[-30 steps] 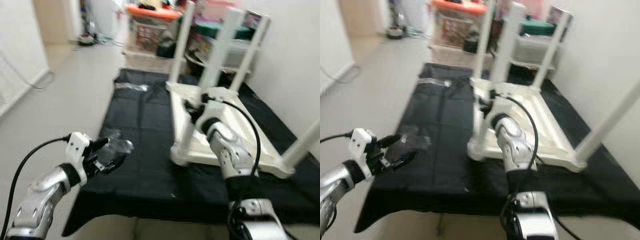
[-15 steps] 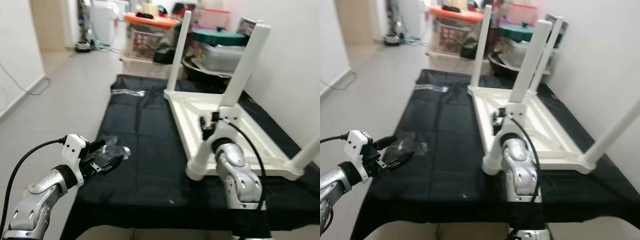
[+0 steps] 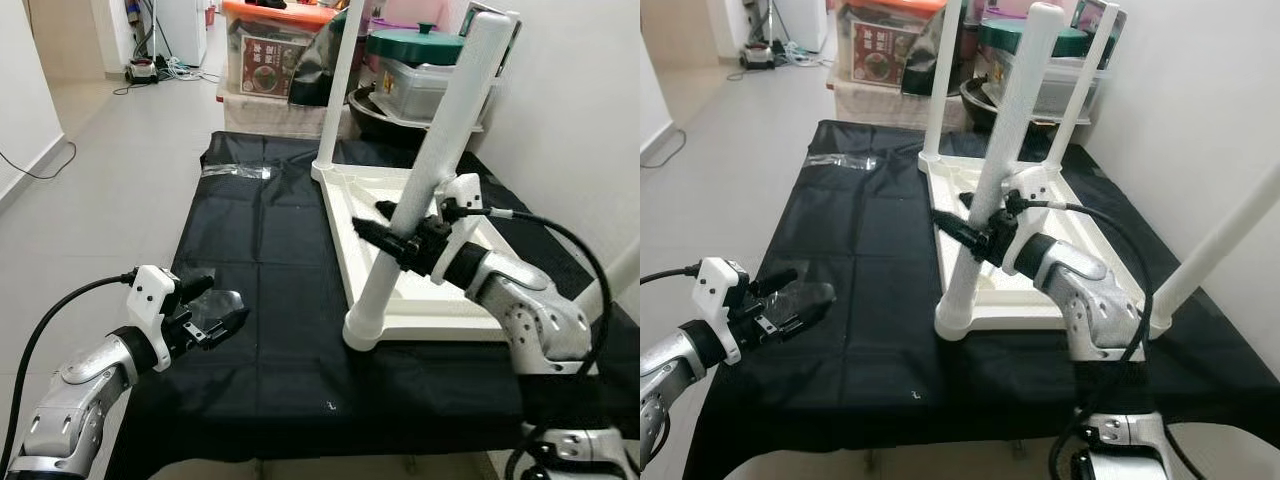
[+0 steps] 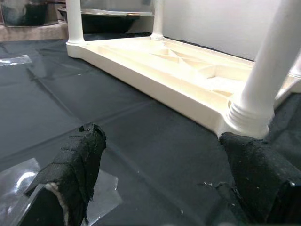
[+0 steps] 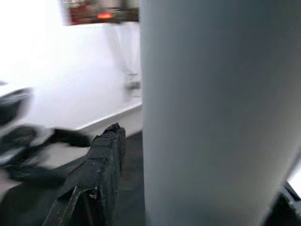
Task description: Building children table
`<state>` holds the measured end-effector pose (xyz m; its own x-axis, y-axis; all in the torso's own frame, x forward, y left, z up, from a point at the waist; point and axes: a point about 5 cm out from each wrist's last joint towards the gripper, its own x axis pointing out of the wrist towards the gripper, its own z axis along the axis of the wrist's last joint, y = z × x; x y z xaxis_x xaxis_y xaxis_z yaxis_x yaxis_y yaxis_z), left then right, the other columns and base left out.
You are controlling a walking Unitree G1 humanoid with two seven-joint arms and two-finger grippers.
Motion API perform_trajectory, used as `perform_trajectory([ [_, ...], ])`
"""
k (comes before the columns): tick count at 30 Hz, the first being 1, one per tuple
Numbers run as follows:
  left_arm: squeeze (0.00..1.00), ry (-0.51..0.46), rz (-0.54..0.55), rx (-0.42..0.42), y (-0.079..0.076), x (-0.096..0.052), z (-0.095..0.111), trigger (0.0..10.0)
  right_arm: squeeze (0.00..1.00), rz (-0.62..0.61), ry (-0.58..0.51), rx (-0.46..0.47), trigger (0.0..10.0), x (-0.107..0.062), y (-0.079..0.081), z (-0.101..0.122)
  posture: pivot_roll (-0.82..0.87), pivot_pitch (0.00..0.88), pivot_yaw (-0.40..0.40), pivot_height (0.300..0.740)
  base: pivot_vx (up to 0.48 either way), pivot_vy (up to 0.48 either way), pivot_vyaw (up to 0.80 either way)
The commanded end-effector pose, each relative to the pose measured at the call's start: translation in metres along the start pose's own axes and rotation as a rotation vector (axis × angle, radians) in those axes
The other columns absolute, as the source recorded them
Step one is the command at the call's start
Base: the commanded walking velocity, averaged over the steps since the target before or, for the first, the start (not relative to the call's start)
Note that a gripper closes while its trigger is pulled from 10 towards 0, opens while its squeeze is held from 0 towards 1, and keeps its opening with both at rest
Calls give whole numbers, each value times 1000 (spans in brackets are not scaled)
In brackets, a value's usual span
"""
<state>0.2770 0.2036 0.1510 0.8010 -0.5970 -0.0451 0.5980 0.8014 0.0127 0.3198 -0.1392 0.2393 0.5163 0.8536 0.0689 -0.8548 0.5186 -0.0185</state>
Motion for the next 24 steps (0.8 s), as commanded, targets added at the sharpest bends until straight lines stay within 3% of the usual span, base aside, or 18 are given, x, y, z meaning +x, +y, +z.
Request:
perform_trajectory([
  [1,0,4,-14,-19,-4,2,-3,10000,0,148,13,-4,2902,14,19,-6,121,0,-171,740,0,0,0],
  [2,0,5,-13,-19,-4,2,-3,10000,0,119,50,2,0,18,17,-15,124,0,-173,740,0,0,0],
  [5,0,5,-13,-20,-4,2,-3,10000,0,98,77,5,0,20,15,-21,124,0,-173,740,0,0,0],
  [6,0,5,-16,-22,-5,1,-3,10000,0,-389,158,54,0,22,-23,-37,119,0,-170,740,0,0,0],
  [7,0,5,-16,-22,-5,1,-3,10000,0,-389,158,54,0,22,-23,-37,119,0,-170,740,0,0,0],
  [8,0,6,-18,-23,-5,0,-3,10000,0,-639,206,72,0,18,-39,-45,119,0,-170,740,0,0,0],
  [9,0,6,-18,-23,-5,0,-3,10000,0,-639,206,72,0,18,-39,-45,119,0,-170,740,0,0,0],
  [10,0,6,-19,-23,-6,0,-3,10000,0,-786,244,82,0,13,-48,-50,119,0,-170,740,0,0,0],
  [12,0,6,-19,-23,-6,0,-3,10000,0,-786,244,82,0,13,-48,-50,119,0,-170,740,0,0,0],
  [13,0,5,-21,-24,-6,0,-3,10000,0,-1036,268,126,0,-7,-56,-58,114,0,-169,740,0,0,0],
  [15,0,5,-23,-24,-6,-1,-3,10000,0,-1275,272,165,0,-35,-38,-73,114,0,-164,740,0,0,0],
  [16,0,5,-23,-24,-6,-1,-3,10000,0,-1275,272,165,0,-35,-38,-73,114,0,-164,740,0,0,0],
  [18,0,6,-24,-24,-6,-1,-3,10000,0,-1298,261,174,0,-38,-12,-77,108,0,-155,740,0,0,0],
  [19,0,6,-24,-24,-6,-1,-3,10000,0,-1298,261,174,0,-38,-12,-77,108,0,-155,740,0,0,0],
  [20,0,6,-24,-25,-6,-1,-3,10000,0,-1242,266,176,4667,-32,-4,-78,105,0,-151,740,0,0,0],
  [21,0,6,-25,-26,-5,-1,-3,10000,0,-1168,231,205,10000,-24,0,-75,101,0,-148,740,0,0,0],
  [23,0,6,-25,-26,-5,-1,-3,10000,0,-1168,231,205,10000,-24,0,-75,101,0,-148,740,0,0,0],
  [24,0,6,-26,-26,-5,-1,-3,10000,0,-1084,178,218,10000,-16,2,-69,101,0,-148,740,0,0,0],
])
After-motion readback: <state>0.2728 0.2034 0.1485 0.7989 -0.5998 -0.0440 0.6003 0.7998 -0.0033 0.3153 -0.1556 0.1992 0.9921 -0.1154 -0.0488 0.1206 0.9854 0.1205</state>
